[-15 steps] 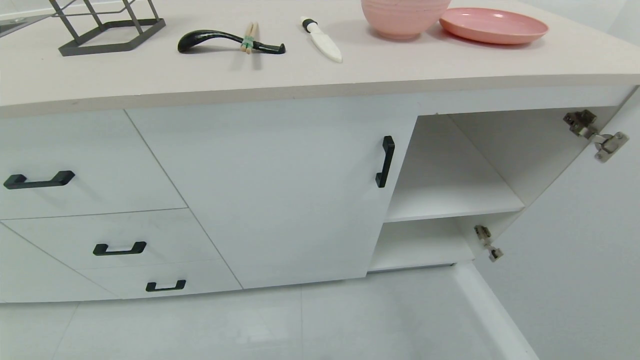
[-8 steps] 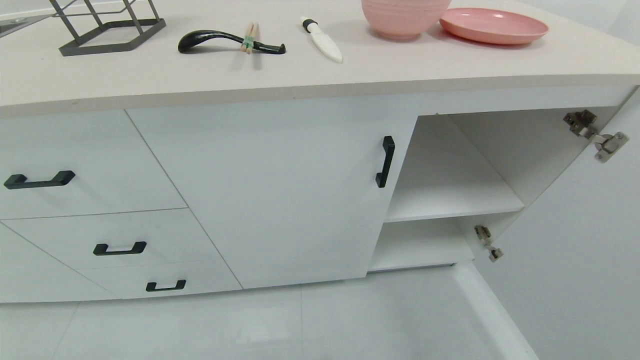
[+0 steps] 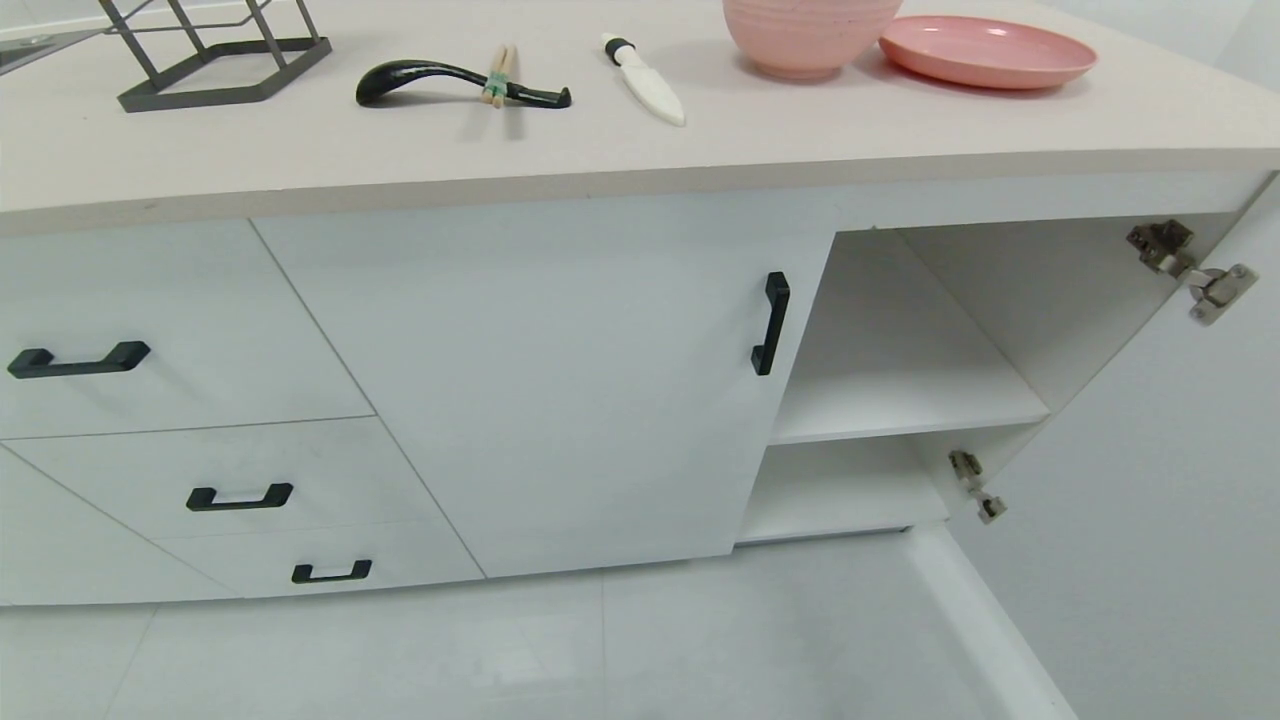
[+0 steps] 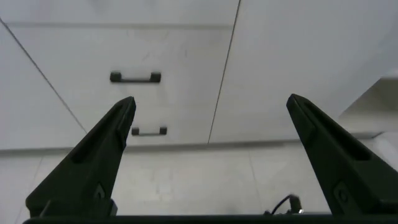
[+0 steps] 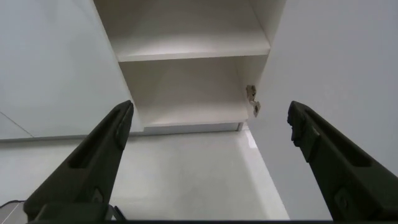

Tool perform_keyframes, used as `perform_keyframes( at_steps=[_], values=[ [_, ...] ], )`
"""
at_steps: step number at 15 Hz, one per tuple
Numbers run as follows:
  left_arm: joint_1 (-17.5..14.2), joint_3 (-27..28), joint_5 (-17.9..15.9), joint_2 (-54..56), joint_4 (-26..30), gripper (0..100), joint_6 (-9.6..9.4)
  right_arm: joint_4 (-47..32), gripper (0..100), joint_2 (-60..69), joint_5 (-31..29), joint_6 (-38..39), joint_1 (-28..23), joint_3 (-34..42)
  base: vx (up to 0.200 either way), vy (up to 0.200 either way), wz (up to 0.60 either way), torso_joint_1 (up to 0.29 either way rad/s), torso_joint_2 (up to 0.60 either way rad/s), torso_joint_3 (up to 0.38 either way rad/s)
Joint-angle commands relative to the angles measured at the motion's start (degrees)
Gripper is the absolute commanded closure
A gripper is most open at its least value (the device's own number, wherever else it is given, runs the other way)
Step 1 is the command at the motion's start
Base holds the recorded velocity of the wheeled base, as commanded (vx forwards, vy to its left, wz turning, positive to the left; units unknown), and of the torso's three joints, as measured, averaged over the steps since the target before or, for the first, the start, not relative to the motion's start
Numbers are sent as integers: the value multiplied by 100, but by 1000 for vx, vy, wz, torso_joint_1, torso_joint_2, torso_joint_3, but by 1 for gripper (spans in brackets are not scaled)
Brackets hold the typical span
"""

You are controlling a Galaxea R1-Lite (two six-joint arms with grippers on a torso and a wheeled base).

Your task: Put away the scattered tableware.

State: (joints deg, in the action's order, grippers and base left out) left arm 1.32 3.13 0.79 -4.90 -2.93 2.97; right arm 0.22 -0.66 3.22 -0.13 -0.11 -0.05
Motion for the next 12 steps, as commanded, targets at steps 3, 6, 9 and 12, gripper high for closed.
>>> perform_keyframes(
  at_steps=[3, 6, 9, 12],
  values=[
    [-158, -278, -70, 490, -41, 0, -69, -4, 0, -22, 3, 5, 2, 5, 0, 0, -600, 1, 2, 2],
    [-158, -278, -79, 490, -33, 0, 142, -4, 0, -22, 3, 5, 2, 5, 0, 0, -400, -2, 3, 0],
    [-158, -269, -27, 490, 11, 0, 160, -4, 0, -22, 3, 5, 2, 5, 0, 0, 0, 0, 0, 0],
    [-158, -243, 457, 490, 108, 0, 520, -4, 0, -22, 3, 5, 2, 5, 0, -200, 0, 1, 2, -1]
  ],
)
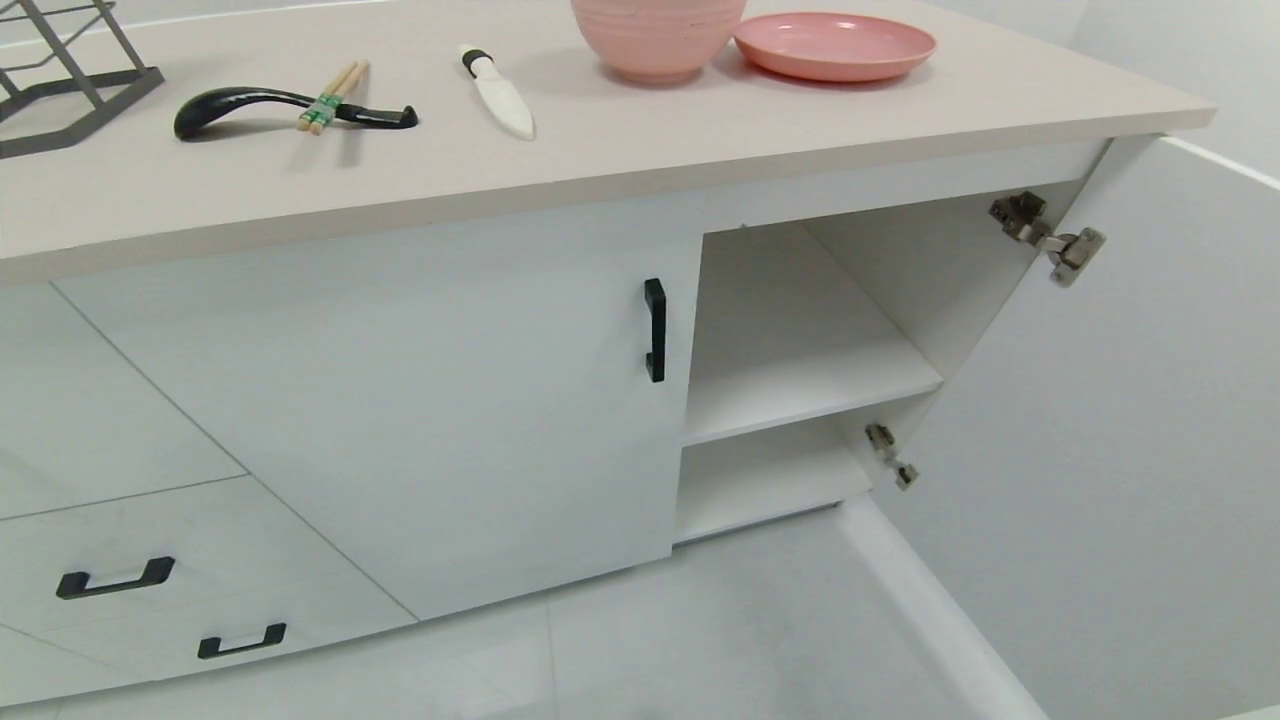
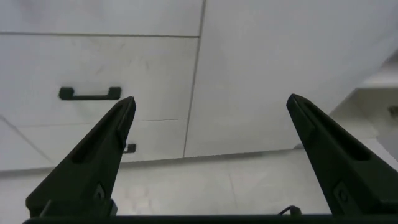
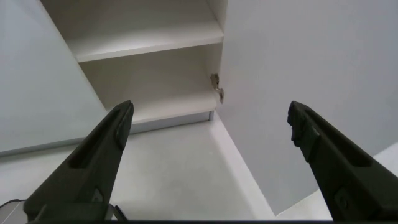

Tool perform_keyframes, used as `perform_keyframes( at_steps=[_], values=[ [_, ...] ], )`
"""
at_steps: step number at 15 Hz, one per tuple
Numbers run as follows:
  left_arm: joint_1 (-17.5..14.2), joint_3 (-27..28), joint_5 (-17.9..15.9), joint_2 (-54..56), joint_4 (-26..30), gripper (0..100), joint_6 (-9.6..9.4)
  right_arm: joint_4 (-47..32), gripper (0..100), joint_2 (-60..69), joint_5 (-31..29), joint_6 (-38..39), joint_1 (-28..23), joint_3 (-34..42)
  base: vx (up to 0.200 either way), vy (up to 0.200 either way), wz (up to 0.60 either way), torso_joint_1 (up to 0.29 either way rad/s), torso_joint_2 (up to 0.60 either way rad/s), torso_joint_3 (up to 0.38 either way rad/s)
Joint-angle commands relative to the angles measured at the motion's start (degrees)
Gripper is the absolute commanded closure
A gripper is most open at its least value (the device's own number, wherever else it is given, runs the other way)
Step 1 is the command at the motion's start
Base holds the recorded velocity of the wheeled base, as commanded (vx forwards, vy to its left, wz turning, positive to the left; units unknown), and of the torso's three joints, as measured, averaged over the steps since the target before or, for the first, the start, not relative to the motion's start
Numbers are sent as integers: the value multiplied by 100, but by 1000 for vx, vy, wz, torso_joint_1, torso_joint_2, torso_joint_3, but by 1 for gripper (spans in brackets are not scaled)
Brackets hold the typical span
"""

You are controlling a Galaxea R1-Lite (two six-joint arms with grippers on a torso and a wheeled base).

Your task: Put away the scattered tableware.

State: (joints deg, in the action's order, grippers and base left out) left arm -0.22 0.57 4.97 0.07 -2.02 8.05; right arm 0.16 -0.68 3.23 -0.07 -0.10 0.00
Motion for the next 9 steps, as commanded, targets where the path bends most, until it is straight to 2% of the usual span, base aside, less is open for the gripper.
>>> perform_keyframes(
  at_steps=[1, 4, 5, 6, 7, 9],
  values=[
    [4, 22, 65, -7, 53, 0, 66, 2, 0, -20, 2, -1, 1, 0, 0, -200, 0, 2, 2, 2],
    [-4, 31, -146, -7, 62, 0, 48, 2, 0, -20, 2, -1, 1, 0, 0, -200, 0, 2, 4, -1],
    [-4, 22, -445, -7, 27, 0, 57, 2, 0, -20, 2, -1, 1, 0, 0, -200, 0, 7, 2, -7],
    [-4, 13, -506, -7, 0, 0, 48, 2, 0, -20, 2, -1, 1, 0, 0, 0, 0, 0, 0, 0],
    [-4, 4, -471, -7, -26, 0, -75, 2, 0, -20, 2, -1, 1, 0, 0, 0, 0, 0, 0, 0],
    [4, -13, -480, -7, -140, 0, -1077, 2, 0, -20, 2, -1, 1, 0, 0, 0, 0, 0, 0, 0]
  ],
)
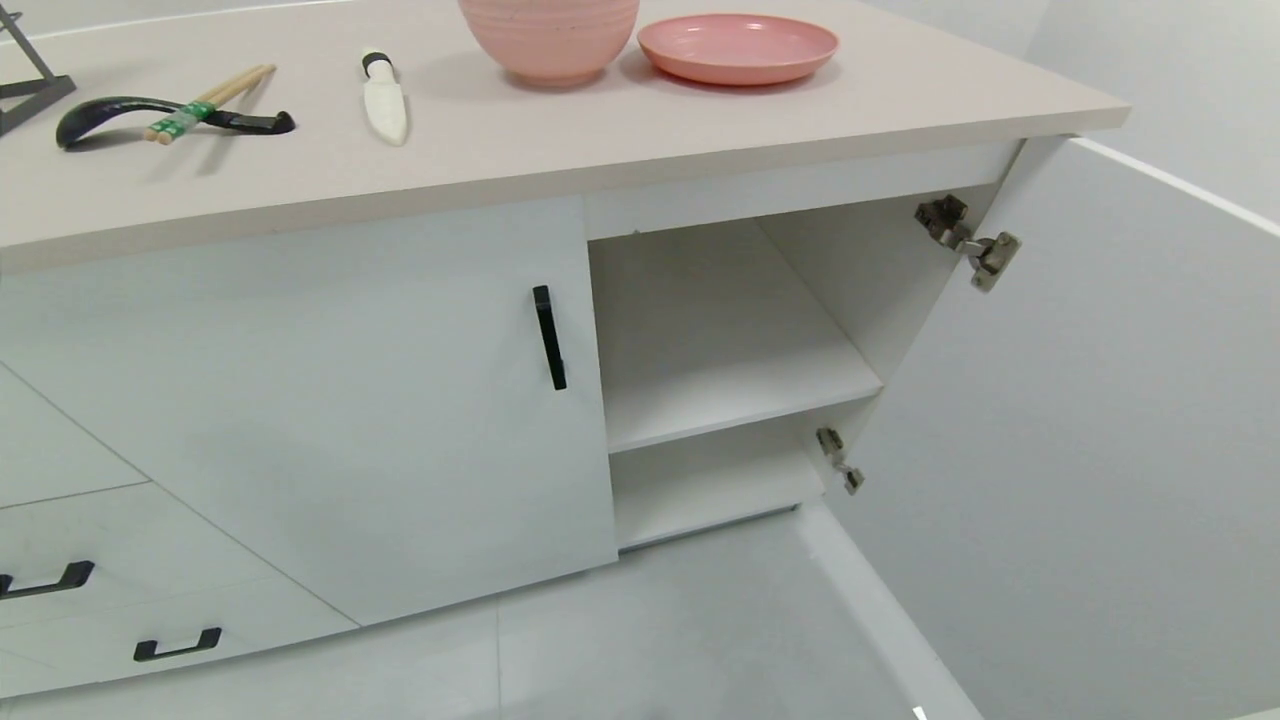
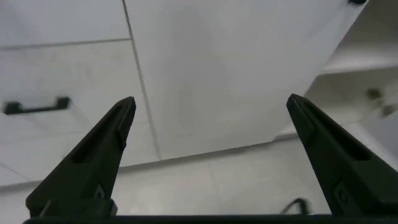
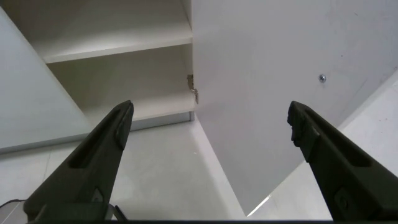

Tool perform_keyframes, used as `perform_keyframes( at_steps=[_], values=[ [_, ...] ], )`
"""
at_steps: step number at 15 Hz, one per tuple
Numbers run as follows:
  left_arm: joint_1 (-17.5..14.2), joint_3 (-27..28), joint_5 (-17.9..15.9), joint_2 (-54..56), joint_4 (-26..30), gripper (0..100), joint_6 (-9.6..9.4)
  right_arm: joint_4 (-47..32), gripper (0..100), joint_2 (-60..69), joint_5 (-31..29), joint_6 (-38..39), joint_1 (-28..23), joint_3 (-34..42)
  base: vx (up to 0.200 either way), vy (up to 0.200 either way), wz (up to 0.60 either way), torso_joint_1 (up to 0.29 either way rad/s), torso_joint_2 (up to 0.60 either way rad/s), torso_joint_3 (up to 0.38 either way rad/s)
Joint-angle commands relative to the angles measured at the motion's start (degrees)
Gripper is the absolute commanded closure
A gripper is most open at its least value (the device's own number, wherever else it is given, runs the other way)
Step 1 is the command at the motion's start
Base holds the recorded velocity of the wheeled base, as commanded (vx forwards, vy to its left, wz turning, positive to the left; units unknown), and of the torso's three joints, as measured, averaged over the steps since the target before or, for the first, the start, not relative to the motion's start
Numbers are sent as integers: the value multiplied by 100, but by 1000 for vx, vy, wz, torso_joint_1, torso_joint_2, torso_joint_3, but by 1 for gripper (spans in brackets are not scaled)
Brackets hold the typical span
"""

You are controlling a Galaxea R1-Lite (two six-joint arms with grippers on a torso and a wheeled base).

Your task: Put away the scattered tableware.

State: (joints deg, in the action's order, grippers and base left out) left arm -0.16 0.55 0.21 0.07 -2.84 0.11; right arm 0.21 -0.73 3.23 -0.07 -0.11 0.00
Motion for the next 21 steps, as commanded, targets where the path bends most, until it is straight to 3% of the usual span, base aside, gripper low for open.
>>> perform_keyframes(
  at_steps=[1, 4, 6, 8, 11, 21],
  values=[
    [-2, -20, 6, -7, -68, 0, -811, -3, 0, -15, 2, -1, 2, 0, 0, 0, 0, 0, 0, 0],
    [-2, -20, 6, -7, -41, 0, -459, -3, 0, -15, 2, -10, 2, 0, 0, 0, 0, 0, 0, 0],
    [-2, -20, -21, -7, -50, 0, -617, -3, 0, -15, 2, -10, 2, 0, 0, 0, 0, 0, 0, 0],
    [7, -11, -179, -7, 372, 0, -503, -3, 0, -15, 2, -10, 2, 0, 0, 0, 0, 0, 0, 0],
    [7, -37, -205, -7, 293, 0, -266, -3, 0, -15, 2, -1, 2, 0, 0, 0, 200, 16, -63, -54],
    [-2, -37, -214, -7, 293, 0, -275, -3, 0, -15, 2, -1, 2, 0, 0, 0, 0, 142, -419, -283]
  ],
)
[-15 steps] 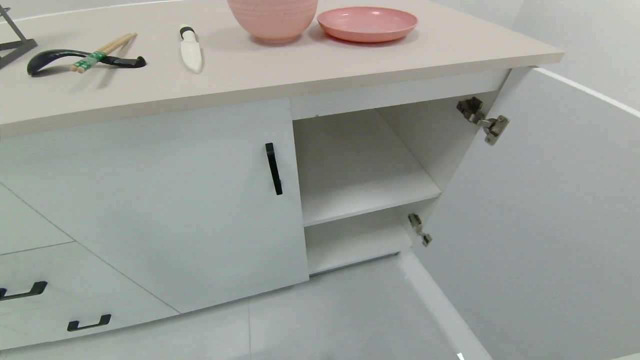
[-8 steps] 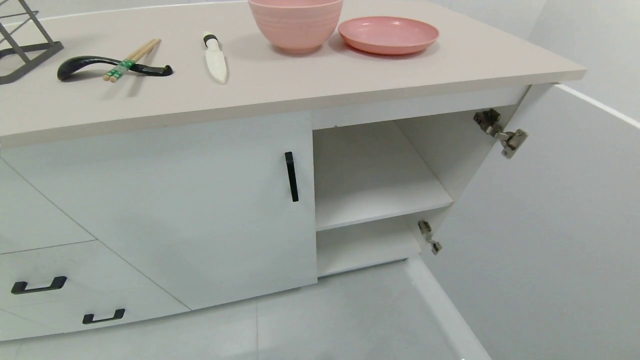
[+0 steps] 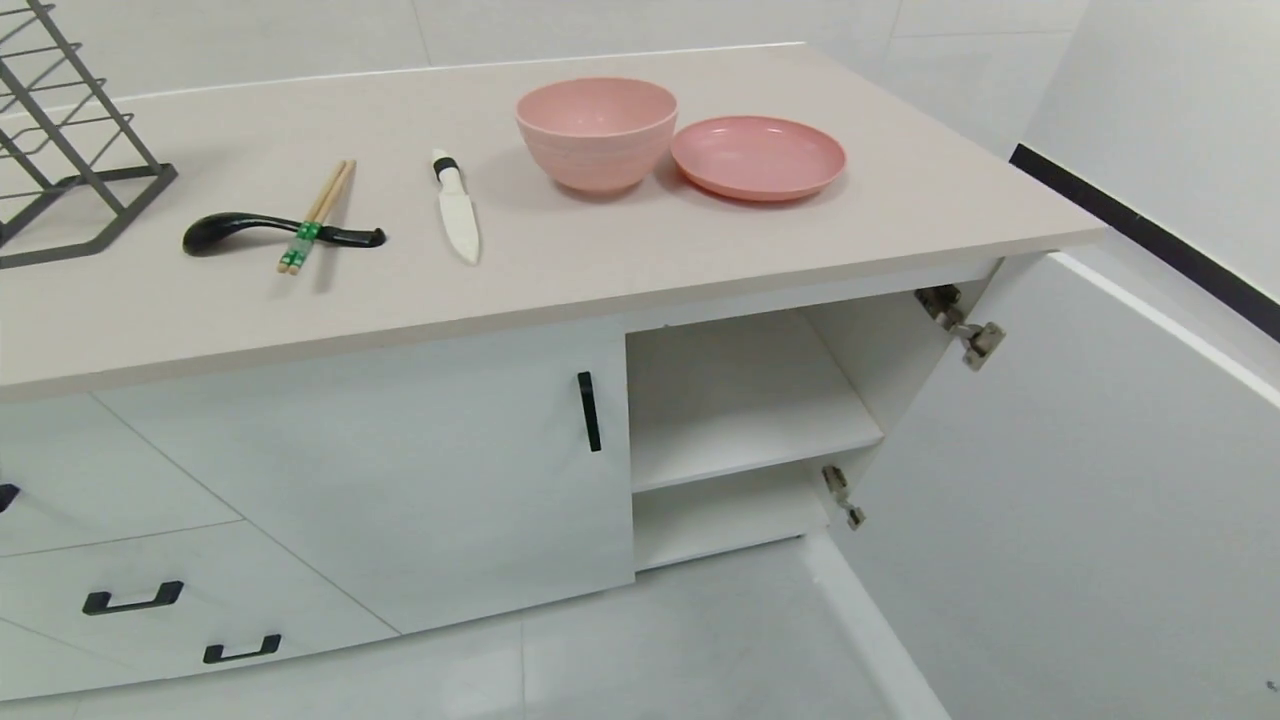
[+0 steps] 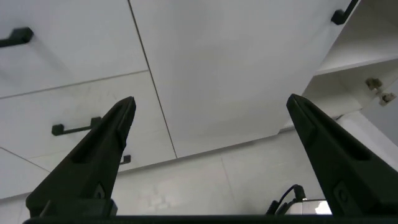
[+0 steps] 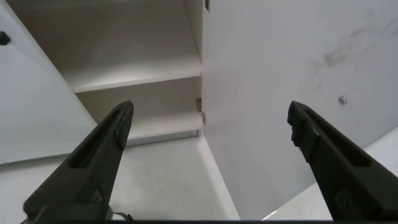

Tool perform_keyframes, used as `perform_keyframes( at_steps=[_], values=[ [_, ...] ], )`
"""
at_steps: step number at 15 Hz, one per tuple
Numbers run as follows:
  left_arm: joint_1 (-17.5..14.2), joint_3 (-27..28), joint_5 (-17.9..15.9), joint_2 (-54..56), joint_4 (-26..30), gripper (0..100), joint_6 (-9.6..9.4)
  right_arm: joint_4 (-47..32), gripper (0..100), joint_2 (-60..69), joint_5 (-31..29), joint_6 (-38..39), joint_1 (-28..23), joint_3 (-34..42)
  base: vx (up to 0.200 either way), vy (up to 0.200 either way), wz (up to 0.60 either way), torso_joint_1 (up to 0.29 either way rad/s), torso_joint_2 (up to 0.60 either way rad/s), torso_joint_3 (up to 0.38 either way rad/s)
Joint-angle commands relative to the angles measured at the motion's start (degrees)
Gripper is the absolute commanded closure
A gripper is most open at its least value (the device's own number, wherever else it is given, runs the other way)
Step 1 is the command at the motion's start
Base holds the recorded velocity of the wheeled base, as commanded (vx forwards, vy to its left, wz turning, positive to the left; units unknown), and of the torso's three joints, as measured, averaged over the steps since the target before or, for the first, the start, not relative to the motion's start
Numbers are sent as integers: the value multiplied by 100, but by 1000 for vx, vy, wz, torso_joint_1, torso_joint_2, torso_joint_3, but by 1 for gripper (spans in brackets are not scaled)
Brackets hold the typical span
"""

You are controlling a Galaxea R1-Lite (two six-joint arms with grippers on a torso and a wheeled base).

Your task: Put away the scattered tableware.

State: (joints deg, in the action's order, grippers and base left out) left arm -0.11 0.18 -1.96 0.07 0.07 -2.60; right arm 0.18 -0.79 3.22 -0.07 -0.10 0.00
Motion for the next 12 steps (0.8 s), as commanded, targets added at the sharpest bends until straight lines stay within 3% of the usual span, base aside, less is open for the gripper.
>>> perform_keyframes(
  at_steps=[1, 12],
  values=[
    [2, -1, 3, -7, 1, 0, 14, -1, 0, -9, 3, -1, 1, 0, 0, 0, 0, 183, -466, -286],
    [2, -1, 126, -7, 10, 0, 128, -1, 0, -9, 3, -1, 1, 0, 0, 0, 0, 211, -490, -284]
  ],
)
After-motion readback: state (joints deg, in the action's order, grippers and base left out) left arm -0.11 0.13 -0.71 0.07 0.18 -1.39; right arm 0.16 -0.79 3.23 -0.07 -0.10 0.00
